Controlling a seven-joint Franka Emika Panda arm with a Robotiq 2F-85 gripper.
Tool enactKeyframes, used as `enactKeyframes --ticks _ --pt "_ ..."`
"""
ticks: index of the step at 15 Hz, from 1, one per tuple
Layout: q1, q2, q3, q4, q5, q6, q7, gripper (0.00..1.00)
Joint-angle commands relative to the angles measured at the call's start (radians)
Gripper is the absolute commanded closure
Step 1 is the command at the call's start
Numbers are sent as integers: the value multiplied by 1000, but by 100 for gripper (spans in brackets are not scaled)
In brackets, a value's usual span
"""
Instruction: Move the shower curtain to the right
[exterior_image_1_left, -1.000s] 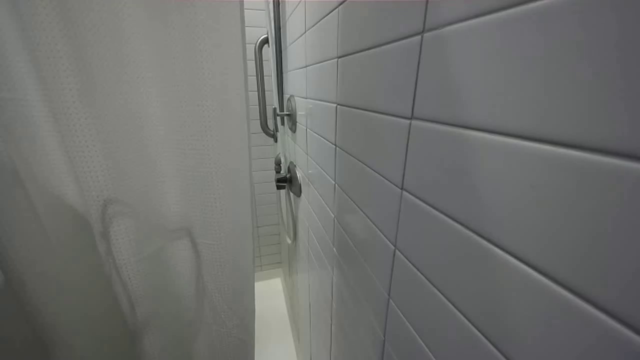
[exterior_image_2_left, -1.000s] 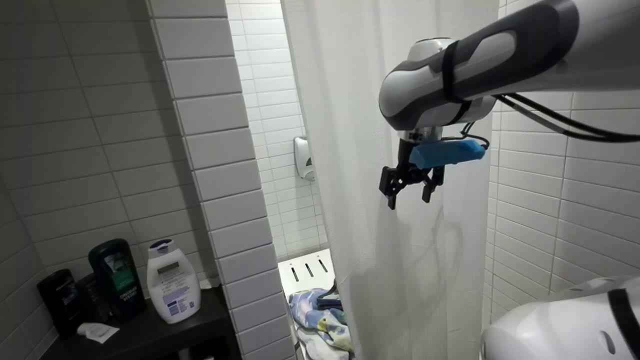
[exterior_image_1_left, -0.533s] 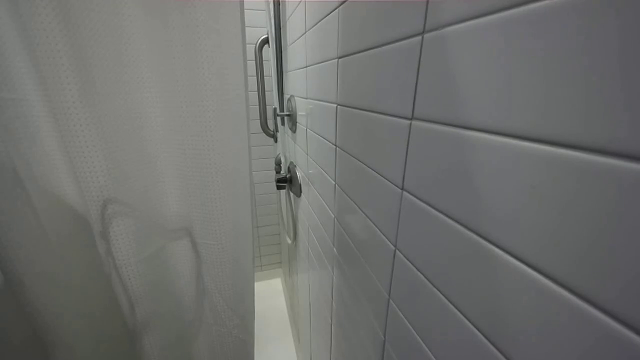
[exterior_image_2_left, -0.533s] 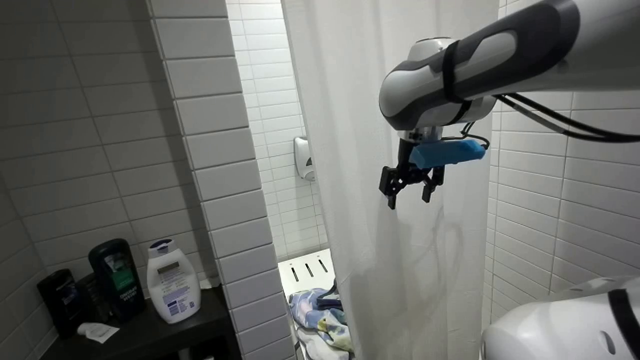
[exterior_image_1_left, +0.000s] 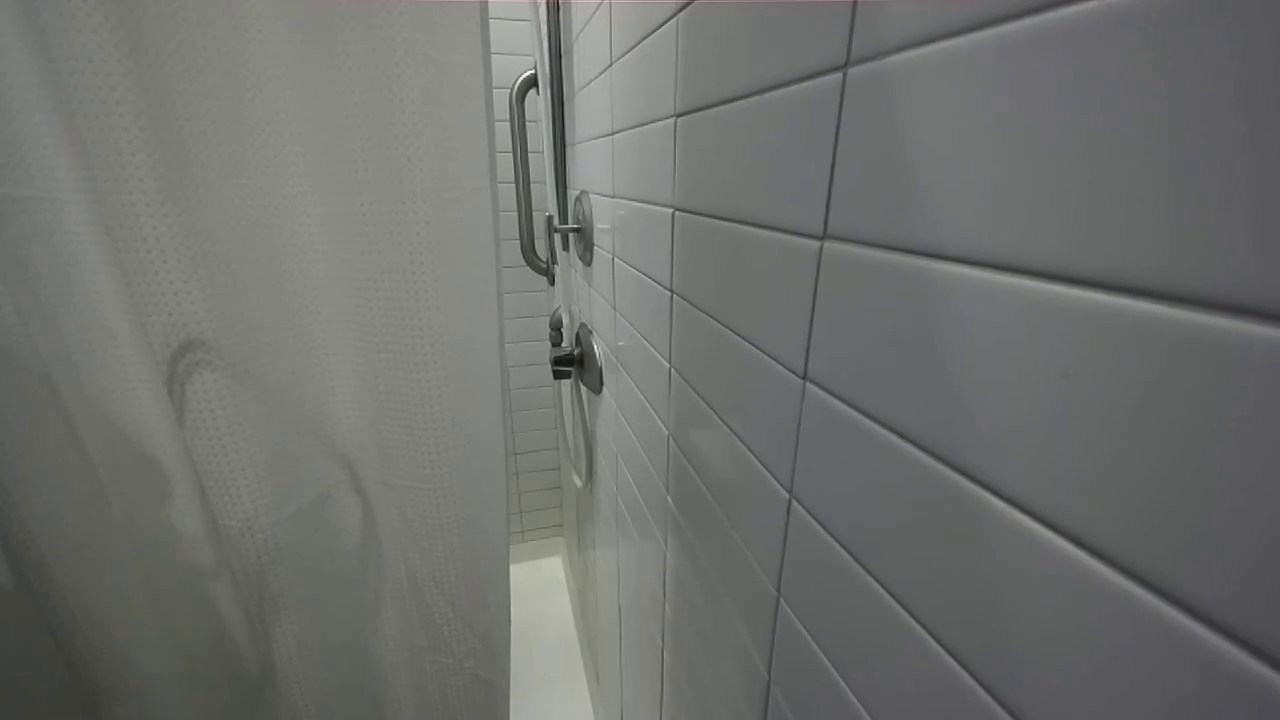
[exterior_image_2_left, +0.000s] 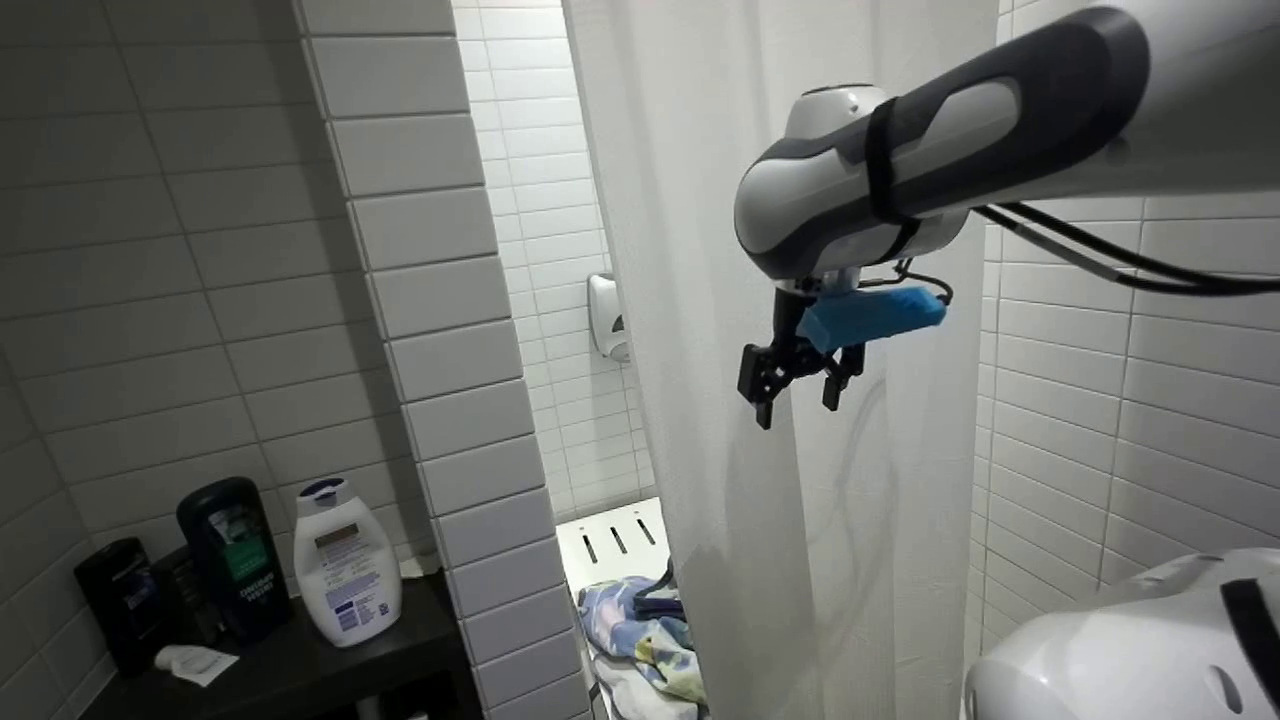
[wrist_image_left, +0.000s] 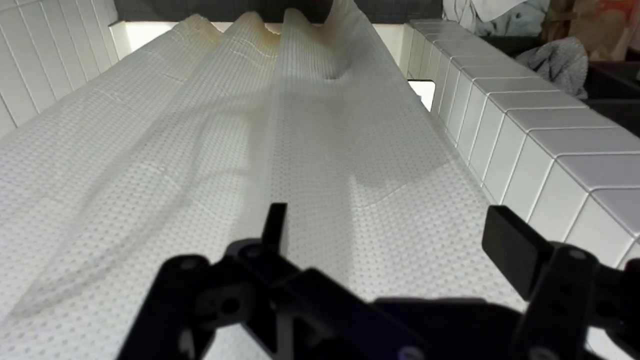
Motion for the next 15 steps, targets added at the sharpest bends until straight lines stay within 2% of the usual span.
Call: enactKeyframes --ticks 1,4,9,15 --pt "33 -10 45 -20 -4 39 24 0" --pt "60 -10 80 -31 9 109 55 0" --pt "105 2 146 -31 94 257 182 0" --pt "117 18 204 -34 93 448 231 0"
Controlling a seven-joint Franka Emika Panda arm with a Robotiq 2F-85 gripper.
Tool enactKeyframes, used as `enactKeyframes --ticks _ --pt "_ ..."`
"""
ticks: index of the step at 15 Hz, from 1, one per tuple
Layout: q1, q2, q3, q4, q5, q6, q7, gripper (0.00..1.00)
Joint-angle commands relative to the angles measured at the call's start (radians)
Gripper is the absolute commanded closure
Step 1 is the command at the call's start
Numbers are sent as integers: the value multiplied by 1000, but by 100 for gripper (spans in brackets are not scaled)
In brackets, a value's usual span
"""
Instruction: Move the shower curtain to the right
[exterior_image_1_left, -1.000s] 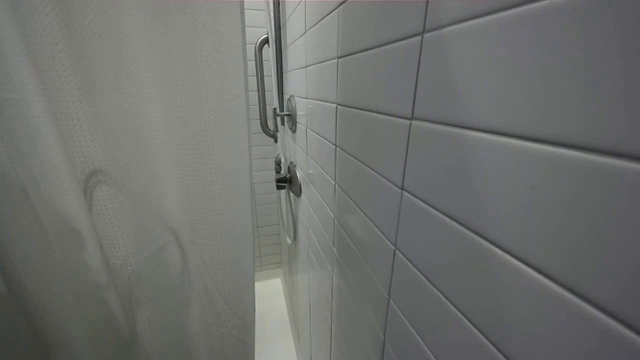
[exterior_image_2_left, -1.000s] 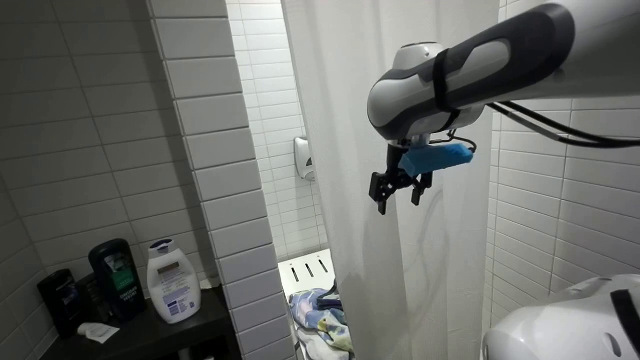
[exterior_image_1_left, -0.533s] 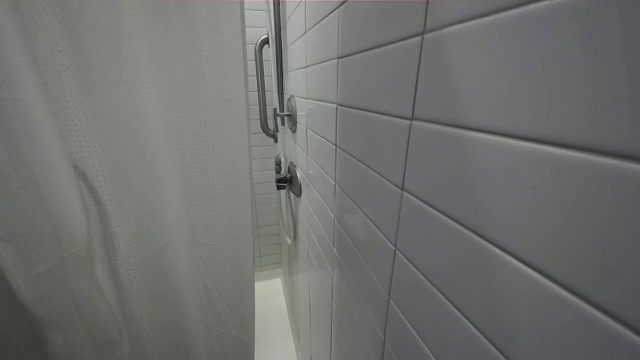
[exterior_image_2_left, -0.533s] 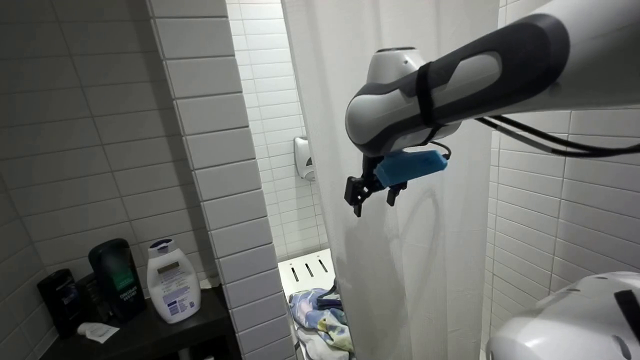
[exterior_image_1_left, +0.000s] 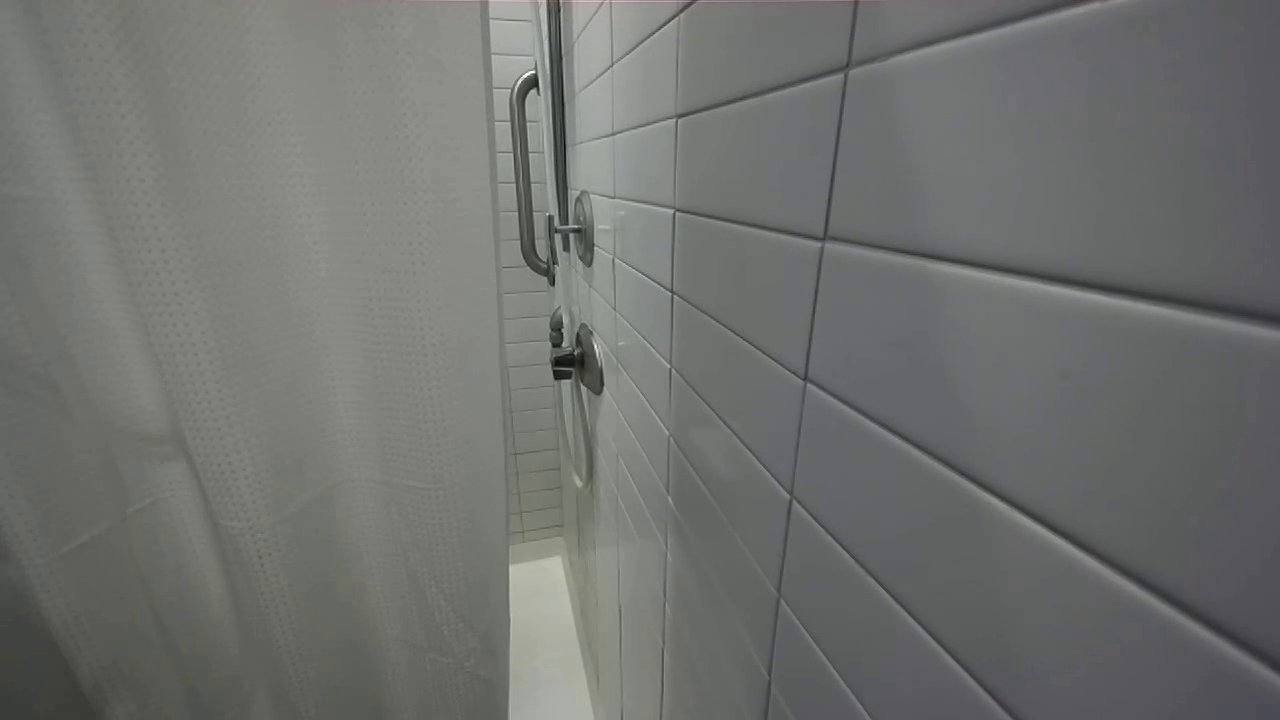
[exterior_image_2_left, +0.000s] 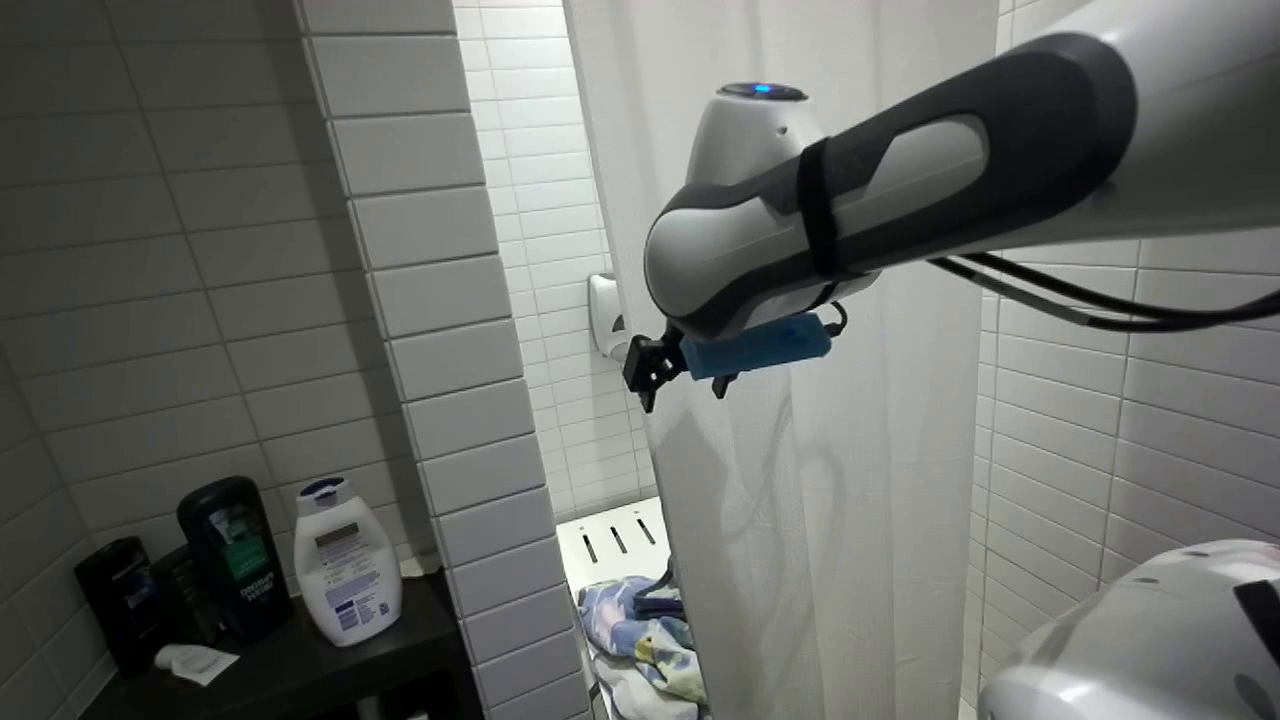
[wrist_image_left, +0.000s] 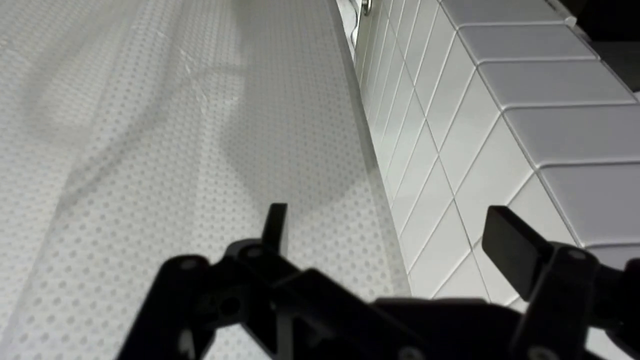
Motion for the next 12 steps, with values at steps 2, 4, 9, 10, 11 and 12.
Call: enactKeyframes --ticks 2,4,9,10,11,12 --pt "14 28 16 8 -3 154 6 0" --pt "18 37 18 8 -5 217 3 0" --pt "-3 94 13 36 -21 380 -1 0" --pt "-11 110 11 47 -24 407 1 0" --pt "-13 122 6 55 -24 426 1 0" --pt "-17 133 2 66 -27 438 -1 0"
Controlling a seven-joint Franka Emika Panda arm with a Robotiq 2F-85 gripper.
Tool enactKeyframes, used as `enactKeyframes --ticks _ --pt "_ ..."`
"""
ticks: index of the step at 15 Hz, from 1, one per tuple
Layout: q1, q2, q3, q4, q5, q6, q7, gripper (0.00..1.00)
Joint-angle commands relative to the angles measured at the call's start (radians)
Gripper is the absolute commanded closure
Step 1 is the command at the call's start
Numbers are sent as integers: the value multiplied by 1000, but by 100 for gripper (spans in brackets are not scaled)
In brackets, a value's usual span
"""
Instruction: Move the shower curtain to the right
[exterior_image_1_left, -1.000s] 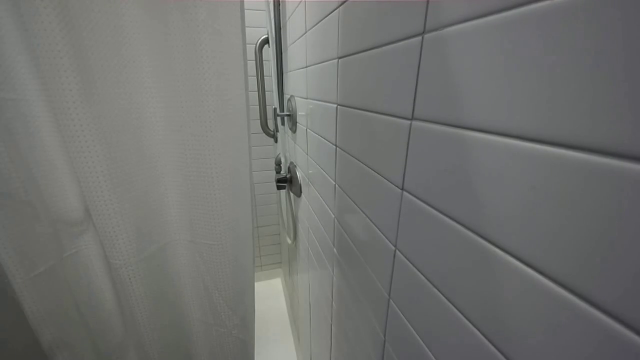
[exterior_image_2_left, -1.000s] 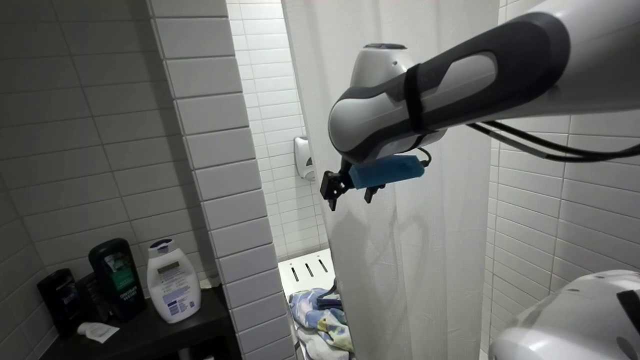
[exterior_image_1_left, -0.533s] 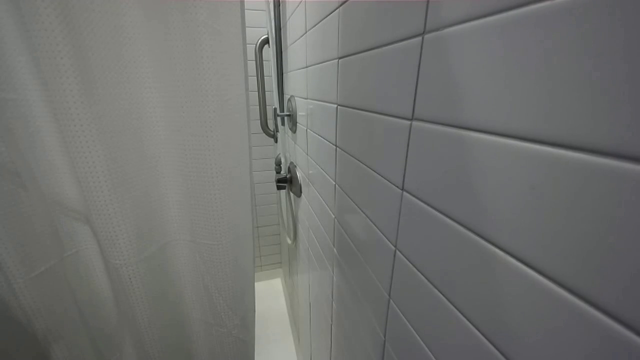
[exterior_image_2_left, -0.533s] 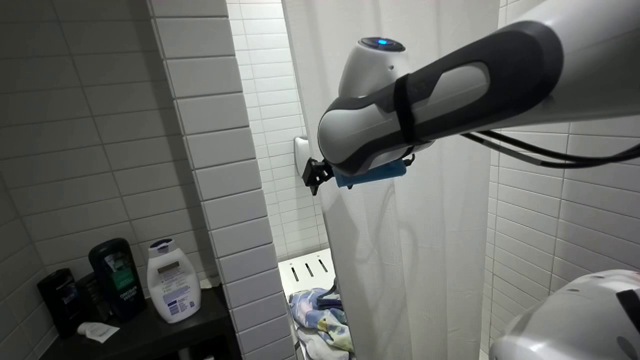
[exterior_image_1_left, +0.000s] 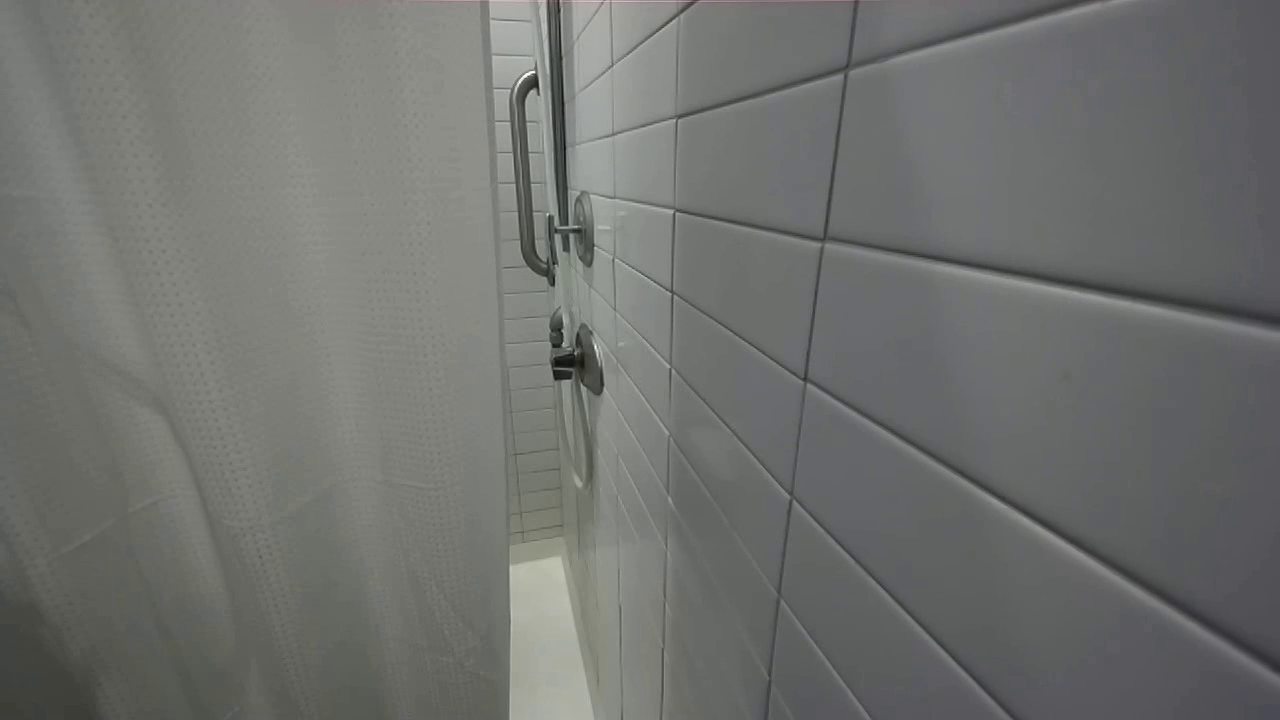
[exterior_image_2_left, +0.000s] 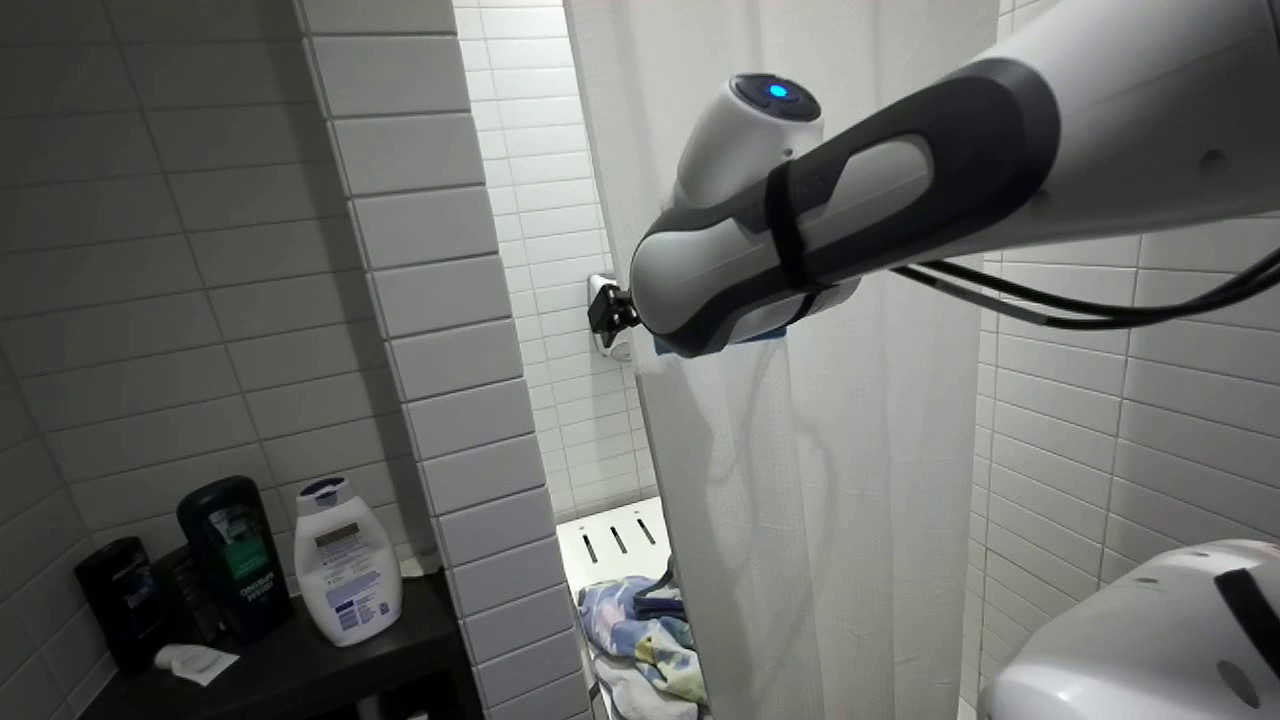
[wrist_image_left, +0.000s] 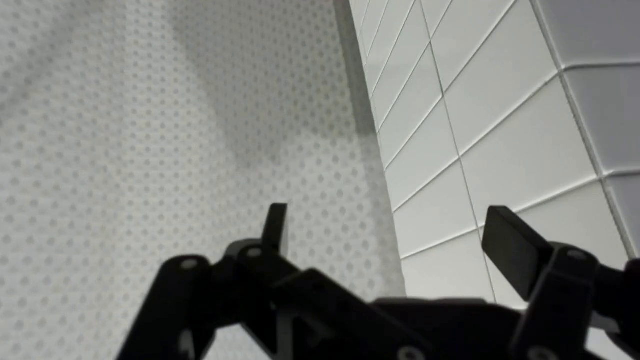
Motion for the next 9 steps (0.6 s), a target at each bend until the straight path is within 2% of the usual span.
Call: enactKeyframes --ticks 1,2,3,9 --pt "-15 72 -19 62 -19 56 -7 25" --pt "-17 81 -23 71 -20 62 -9 26" --pt "-20 88 -29 81 -22 63 -11 32" --pt "-39 76 -86 128 -26 45 -32 79"
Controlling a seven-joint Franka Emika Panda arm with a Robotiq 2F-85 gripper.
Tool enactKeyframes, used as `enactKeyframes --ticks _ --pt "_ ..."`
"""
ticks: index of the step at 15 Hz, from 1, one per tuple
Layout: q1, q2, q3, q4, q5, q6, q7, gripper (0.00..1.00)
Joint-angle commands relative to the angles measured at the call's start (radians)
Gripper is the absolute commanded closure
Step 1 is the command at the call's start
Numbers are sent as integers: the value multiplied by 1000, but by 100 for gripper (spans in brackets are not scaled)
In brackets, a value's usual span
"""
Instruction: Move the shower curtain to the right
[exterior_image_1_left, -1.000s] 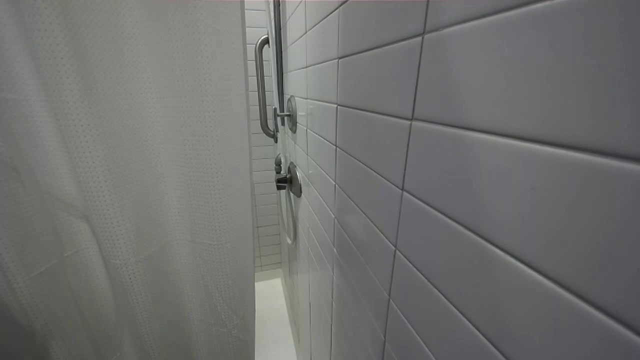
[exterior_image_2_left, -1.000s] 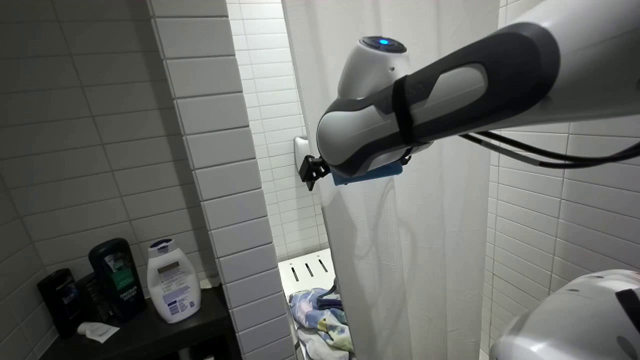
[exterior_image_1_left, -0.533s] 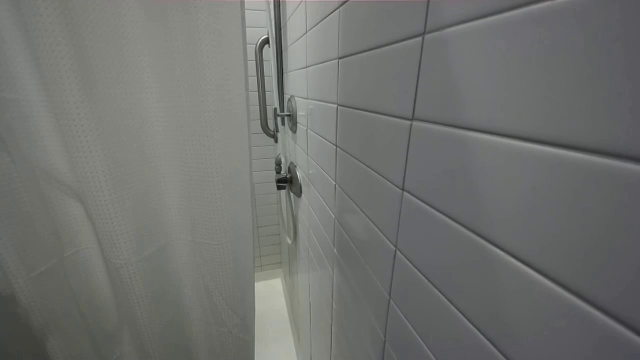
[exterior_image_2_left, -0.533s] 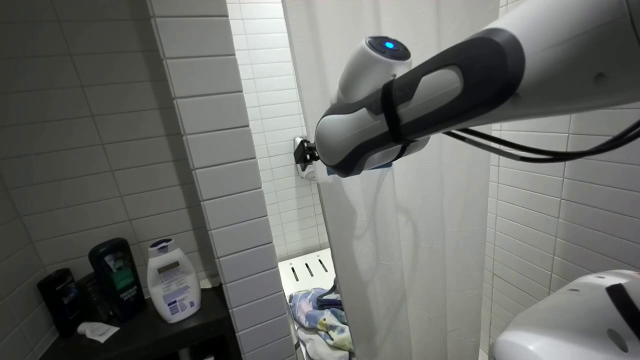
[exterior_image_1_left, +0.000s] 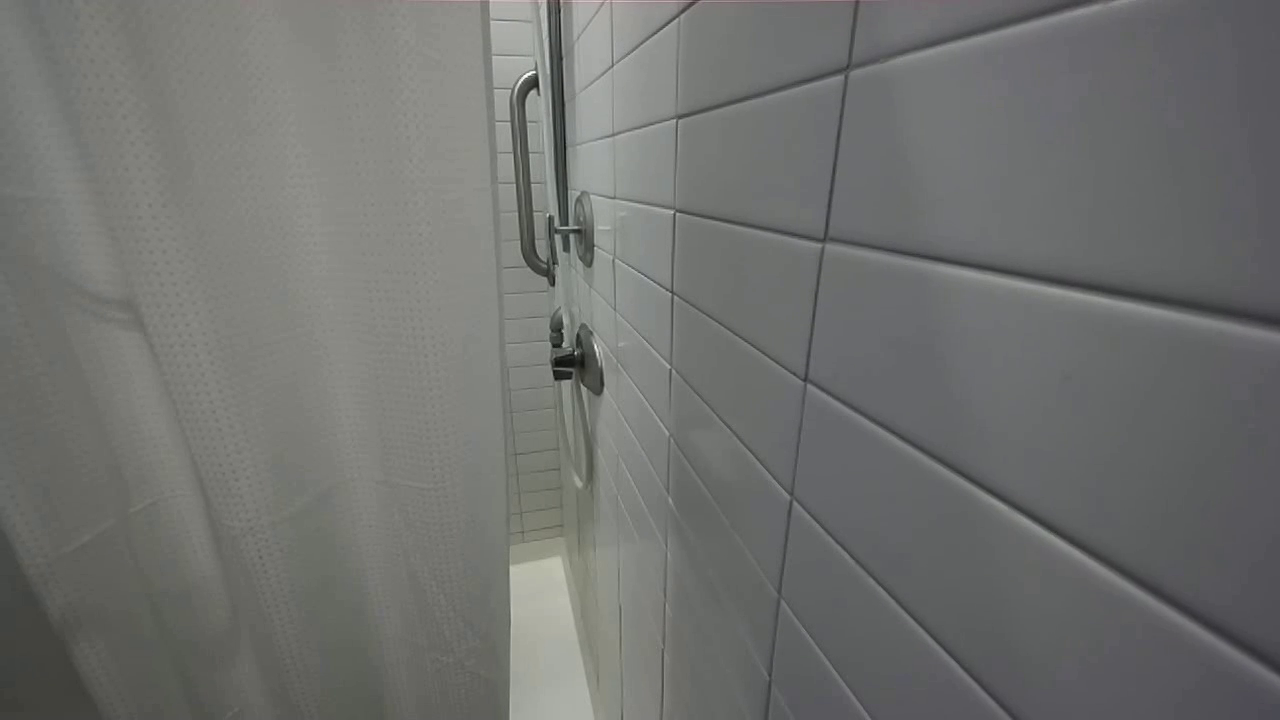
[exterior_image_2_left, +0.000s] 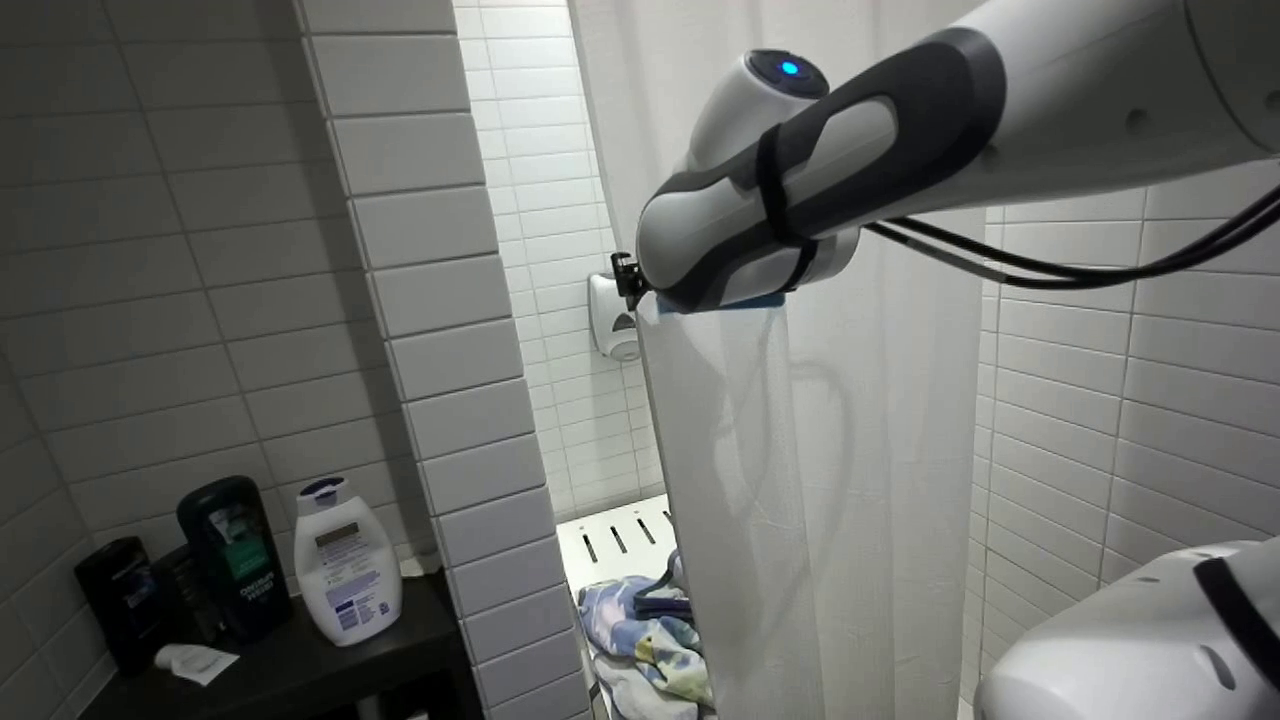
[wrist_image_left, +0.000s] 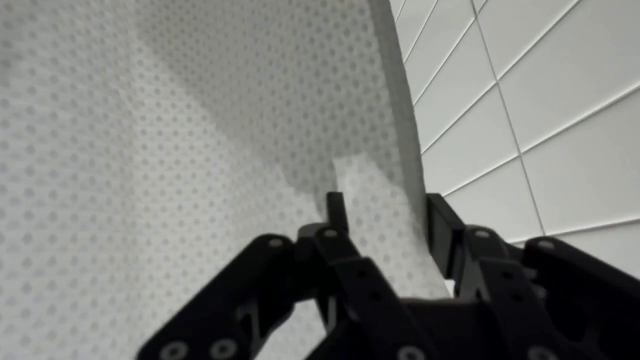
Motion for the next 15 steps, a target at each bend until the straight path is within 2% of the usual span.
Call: enactKeyframes --ticks 1,2,4,8,11,15 --pt "-17 3 -41 49 -18 -8 -27 86" --pt "-16 0 -55 57 -20 -17 -39 95" --pt "-19 -6 -77 71 -30 -33 -64 100" --pt "-16 -21 -123 96 -50 -91 -122 100" --pt "-20 -39 -158 133 -55 -222 -165 100" --pt "-80 -75 -198 192 -106 -418 -212 100"
